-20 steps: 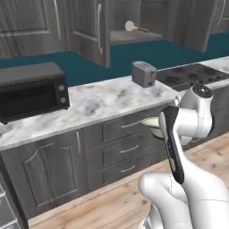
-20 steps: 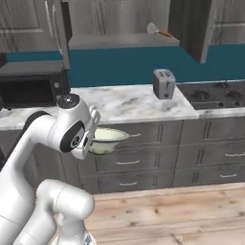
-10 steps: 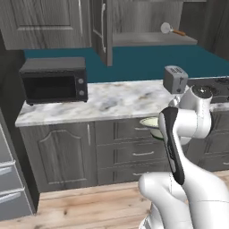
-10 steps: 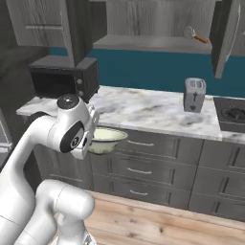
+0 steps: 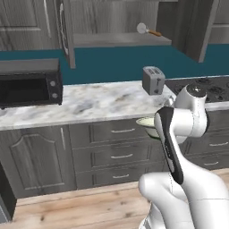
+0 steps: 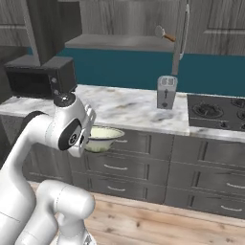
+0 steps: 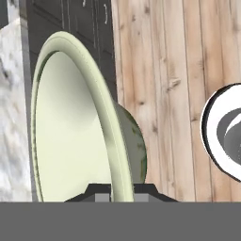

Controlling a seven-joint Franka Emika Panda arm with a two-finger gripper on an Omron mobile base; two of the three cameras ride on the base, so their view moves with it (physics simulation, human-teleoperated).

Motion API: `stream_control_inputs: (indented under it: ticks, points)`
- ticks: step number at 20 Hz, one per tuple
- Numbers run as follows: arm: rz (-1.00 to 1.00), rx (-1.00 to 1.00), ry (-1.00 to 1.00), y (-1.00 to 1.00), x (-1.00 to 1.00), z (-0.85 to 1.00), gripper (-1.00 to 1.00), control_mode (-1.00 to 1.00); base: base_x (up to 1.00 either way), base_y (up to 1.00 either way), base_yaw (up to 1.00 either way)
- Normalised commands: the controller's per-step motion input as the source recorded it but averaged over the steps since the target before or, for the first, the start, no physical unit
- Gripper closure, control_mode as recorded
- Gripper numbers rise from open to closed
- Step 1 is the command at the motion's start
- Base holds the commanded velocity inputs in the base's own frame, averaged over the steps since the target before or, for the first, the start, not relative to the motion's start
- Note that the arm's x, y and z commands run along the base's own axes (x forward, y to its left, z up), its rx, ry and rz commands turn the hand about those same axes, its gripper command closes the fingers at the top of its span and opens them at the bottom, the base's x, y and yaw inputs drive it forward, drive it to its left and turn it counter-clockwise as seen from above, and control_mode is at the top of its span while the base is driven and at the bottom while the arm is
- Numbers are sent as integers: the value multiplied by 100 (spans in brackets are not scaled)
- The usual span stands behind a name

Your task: Pick the mug and place it in the sink. Pick the bowl and place it in the open cabinet and then close the cabinet.

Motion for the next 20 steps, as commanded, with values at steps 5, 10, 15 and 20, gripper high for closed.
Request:
stream_control_inputs:
  ticks: [5, 10, 15, 20]
  points:
    - [0, 0, 0, 0, 0, 0, 100, 100, 42, 0, -26]
    - [0, 0, 0, 0, 0, 0, 100, 100, 30, 4, -25]
    - [0, 0, 0, 0, 0, 0, 100, 100, 47, 56, -11]
    - [0, 0, 0, 0, 0, 0, 100, 100, 66, 56, -7]
